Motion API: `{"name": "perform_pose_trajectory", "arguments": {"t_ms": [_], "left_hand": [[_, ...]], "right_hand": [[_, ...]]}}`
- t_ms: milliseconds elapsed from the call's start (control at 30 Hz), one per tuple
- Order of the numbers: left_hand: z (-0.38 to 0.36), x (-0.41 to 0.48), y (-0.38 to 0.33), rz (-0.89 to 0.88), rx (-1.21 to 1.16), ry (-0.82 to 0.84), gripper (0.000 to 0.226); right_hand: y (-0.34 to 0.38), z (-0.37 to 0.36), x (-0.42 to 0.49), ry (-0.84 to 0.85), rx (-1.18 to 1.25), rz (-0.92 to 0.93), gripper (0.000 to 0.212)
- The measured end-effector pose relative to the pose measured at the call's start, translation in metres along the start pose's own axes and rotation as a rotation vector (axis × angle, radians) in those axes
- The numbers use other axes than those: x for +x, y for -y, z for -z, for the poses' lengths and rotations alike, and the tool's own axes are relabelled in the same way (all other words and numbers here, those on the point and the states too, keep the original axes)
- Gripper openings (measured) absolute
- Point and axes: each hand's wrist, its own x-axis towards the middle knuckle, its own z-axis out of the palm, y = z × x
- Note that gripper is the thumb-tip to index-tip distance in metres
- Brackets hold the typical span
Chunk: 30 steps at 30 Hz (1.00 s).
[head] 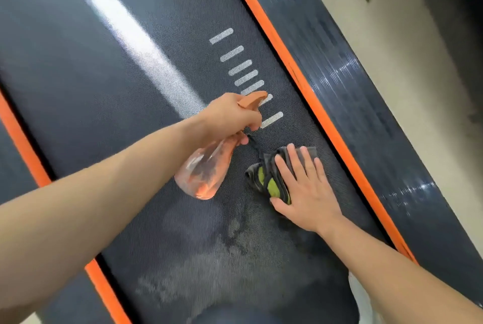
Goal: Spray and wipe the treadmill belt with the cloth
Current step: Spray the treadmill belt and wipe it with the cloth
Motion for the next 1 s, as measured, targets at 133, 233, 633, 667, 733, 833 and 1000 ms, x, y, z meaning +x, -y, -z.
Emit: {"name": "perform_pose_trajectory", "arguments": {"t_ms": [133,233,633,667,733,833,1000], "left_hand": [[-0.006,0.000,-0.006,0.003,0.000,0.028,0.042],[-0.011,0.000,0.001,0.000,-0.014,0.034,0.037],[-0.016,-0.009,0.040,-0.015,-0.140,-0.244,0.020],[-0.018,-0.012,0.041,-0.018,-0.118,-0.268,0.019],[-0.022,-0.022,0.042,-0.014,-0.087,-0.309,0.018],[-0.026,-0.043,0.039,-0.026,-0.082,-0.285,0.021],[-0.032,-0.069,0.050,-0.007,-0.178,-0.251,0.030]], "right_hand": [[-0.005,0.007,-0.001,0.088,-0.007,0.030,0.093],[0.000,0.006,0.000,0.063,0.026,0.009,0.092],[0.008,0.054,0.116,-0.207,0.018,0.040,0.093],[0.011,0.061,0.129,-0.220,0.029,0.021,0.092],[0.019,0.060,0.131,-0.256,0.068,-0.008,0.090],[0.023,0.028,0.078,-0.298,0.099,-0.039,0.089],[0.007,-0.038,-0.045,-0.166,0.050,-0.050,0.092]]}}
